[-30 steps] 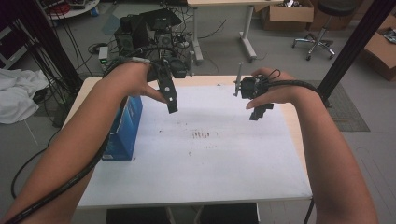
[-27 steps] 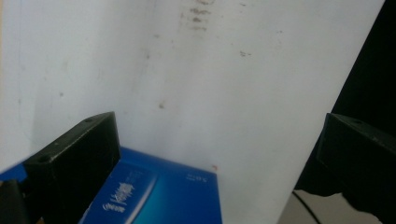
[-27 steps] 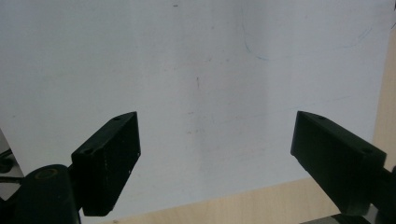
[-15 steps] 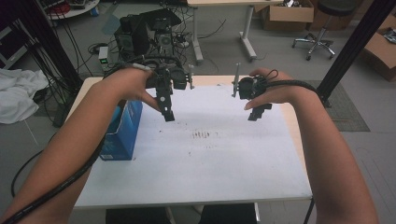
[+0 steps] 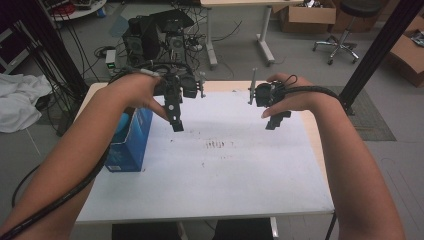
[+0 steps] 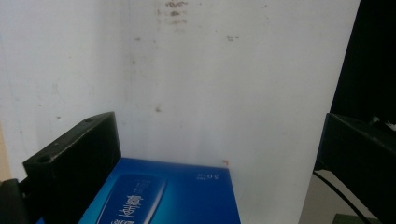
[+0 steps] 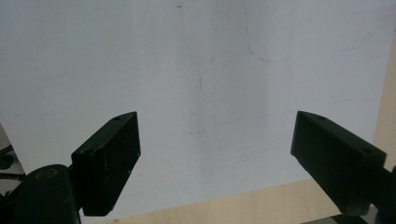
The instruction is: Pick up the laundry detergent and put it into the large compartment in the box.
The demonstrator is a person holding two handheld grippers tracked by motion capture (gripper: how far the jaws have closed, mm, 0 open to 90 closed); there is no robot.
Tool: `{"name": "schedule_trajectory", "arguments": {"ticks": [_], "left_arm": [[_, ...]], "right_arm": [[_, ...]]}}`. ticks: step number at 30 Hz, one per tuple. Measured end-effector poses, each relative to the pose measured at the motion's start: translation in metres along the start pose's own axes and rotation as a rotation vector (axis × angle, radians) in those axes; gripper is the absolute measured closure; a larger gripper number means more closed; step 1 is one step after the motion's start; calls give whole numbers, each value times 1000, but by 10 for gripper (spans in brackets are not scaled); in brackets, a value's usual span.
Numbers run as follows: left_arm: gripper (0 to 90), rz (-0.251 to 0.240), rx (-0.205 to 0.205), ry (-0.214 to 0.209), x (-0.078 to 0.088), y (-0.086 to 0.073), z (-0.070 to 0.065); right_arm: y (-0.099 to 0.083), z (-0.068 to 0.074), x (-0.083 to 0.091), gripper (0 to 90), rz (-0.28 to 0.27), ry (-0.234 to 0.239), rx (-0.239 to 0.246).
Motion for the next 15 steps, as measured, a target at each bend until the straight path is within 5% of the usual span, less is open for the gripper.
{"name": "schedule_trajectory", "arguments": {"ticks": [15], "left_arm": [[1, 11, -7, -3, 1, 0, 0]], "right_arm": [[3, -2, -1, 159, -5, 1, 6]]}}
Point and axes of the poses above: each handheld gripper's, and its own axes: x roughly backward along the jaws, y roughly out of its top, z roughly to its left, the point moved 10 cm from there along -x, roughly forward along the jaws, and after that the axes turned 5 degrees about z, right-handed, at the moved point
